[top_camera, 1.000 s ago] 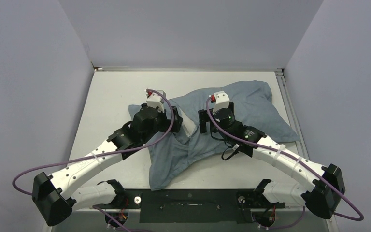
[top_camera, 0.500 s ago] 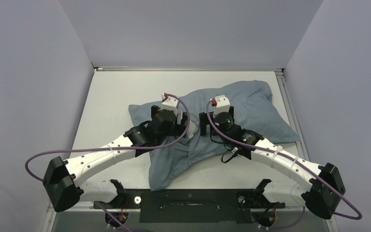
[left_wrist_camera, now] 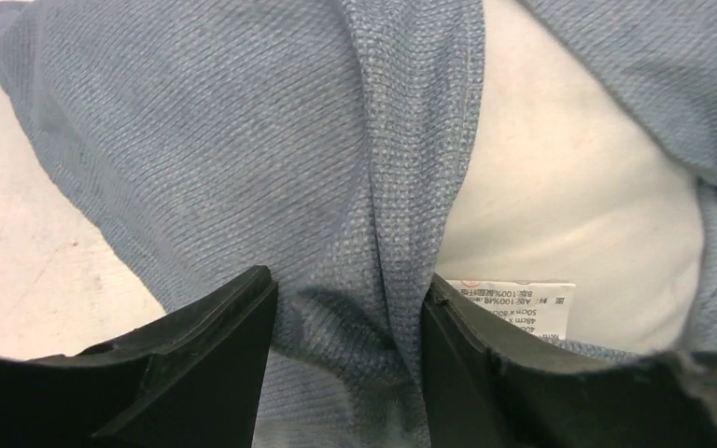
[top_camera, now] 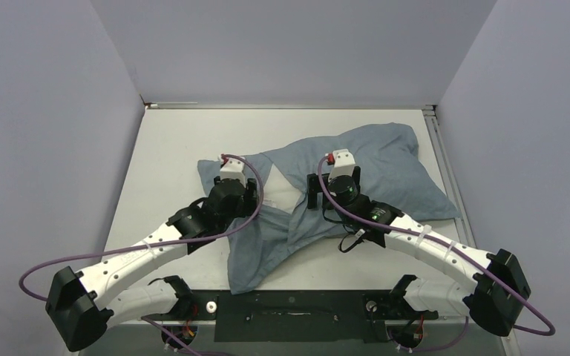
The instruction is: Remove the pillowcase from the pillow
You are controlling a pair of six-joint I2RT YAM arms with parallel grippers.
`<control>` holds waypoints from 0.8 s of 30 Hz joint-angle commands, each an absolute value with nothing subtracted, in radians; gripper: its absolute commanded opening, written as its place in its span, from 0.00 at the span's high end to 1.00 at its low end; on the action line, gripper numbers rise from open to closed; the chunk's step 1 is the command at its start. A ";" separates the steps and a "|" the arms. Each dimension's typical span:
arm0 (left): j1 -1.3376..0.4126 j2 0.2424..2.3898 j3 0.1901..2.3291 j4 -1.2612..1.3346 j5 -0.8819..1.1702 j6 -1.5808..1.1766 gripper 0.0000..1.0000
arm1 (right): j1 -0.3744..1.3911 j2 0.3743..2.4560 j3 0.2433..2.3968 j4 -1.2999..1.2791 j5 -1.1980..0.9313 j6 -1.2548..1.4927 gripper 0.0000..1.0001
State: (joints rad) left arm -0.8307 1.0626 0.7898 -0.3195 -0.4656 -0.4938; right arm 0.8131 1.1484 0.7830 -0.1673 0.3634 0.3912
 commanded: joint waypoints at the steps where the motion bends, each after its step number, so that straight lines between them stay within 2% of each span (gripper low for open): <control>1: -0.775 0.992 0.735 -0.345 -0.422 -0.525 0.48 | 0.795 1.165 0.773 -0.234 0.433 0.423 0.10; 9: -0.710 0.927 0.639 -0.456 -0.482 -0.680 1.00 | 0.697 1.174 0.759 -0.252 0.380 0.458 0.10; 14: -0.706 0.908 0.579 -0.454 -0.435 -0.782 1.00 | 0.677 1.164 0.750 -0.235 0.336 0.447 0.10; 24: -0.706 0.865 0.472 -0.257 -0.283 -0.733 1.00 | 0.748 1.100 0.830 -0.278 0.285 0.392 0.10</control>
